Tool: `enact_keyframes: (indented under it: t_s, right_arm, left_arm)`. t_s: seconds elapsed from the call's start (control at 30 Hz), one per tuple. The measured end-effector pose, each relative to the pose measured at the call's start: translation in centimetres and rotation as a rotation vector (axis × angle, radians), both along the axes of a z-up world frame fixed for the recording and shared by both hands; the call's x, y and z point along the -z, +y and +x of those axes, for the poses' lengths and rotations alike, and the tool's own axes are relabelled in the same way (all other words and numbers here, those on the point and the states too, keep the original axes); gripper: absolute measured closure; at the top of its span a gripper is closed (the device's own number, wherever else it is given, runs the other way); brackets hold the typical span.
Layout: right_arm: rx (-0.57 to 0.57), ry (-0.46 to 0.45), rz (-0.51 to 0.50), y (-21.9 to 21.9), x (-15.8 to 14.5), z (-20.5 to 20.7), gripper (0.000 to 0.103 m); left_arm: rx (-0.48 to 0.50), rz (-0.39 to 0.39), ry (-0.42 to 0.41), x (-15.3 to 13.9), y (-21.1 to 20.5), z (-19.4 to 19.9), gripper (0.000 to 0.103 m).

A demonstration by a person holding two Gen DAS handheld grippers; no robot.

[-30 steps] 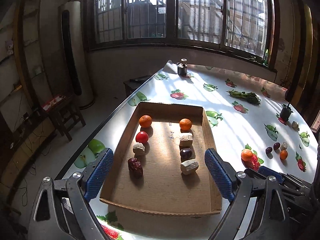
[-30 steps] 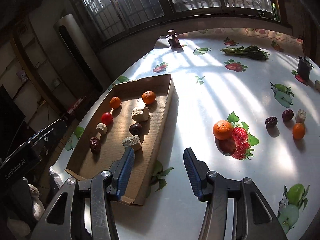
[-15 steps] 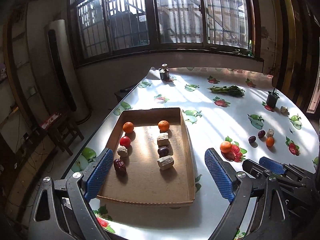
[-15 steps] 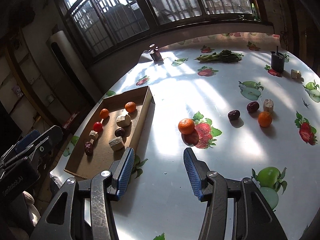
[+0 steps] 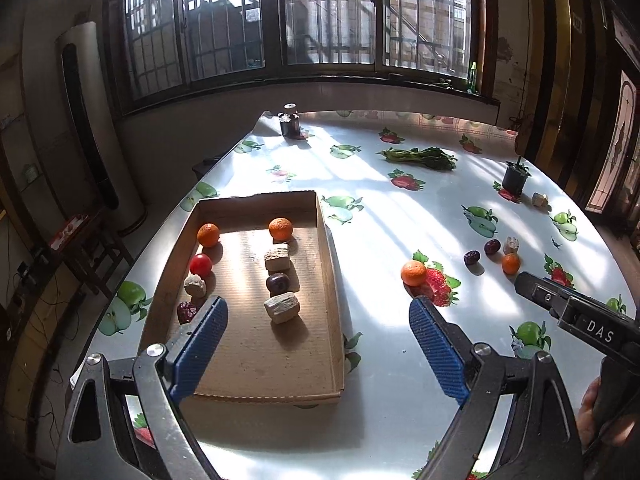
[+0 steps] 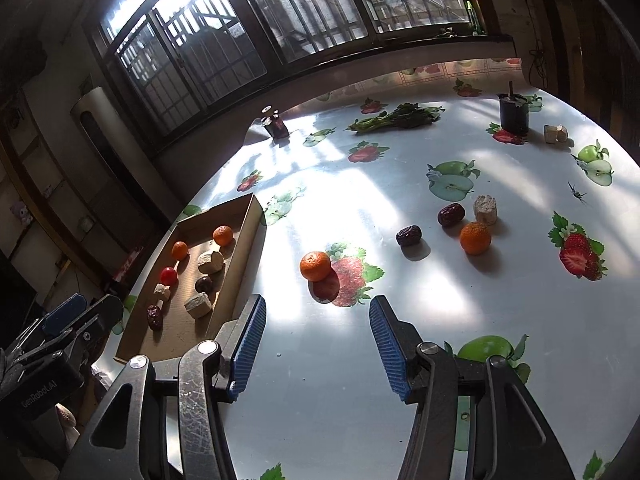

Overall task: Organize fruits
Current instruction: 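Move both grippers back toward the oranges on the table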

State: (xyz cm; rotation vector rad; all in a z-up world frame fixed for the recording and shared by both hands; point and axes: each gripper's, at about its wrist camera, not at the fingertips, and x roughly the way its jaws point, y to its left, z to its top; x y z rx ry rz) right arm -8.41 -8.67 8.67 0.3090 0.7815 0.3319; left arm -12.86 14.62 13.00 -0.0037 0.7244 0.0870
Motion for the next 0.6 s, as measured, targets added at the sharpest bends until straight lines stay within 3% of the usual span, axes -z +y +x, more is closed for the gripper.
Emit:
enact_keyframes:
  t_s: [0.2,0.37,0.5,0.6]
  right_arm:
    - [0.107,-0.002,-0.110,-6.4,-0.6,1.2,0.045]
    - [0.160,0.069,-0.186,-11.0,0.3,3.6,0.045]
    - [0.163,0.138,-0.158,-12.7,1.7,6.3,0.045]
    - [0.110,0.177,-0.146,-11.4,3.2,8.2,0.045]
  left_arm:
    - [0.064,-0.039,0.039,1.7,-1.8,1.9,0.011]
    - [0.129,-0.106,0.089,3.3,-3.3,3.7,0.011]
    - [0.170,-0.135,0.123,4.5,-4.9,6.1,0.011]
    - [0.178,-0.118,0.143,5.6,-6.0,8.5,0.012]
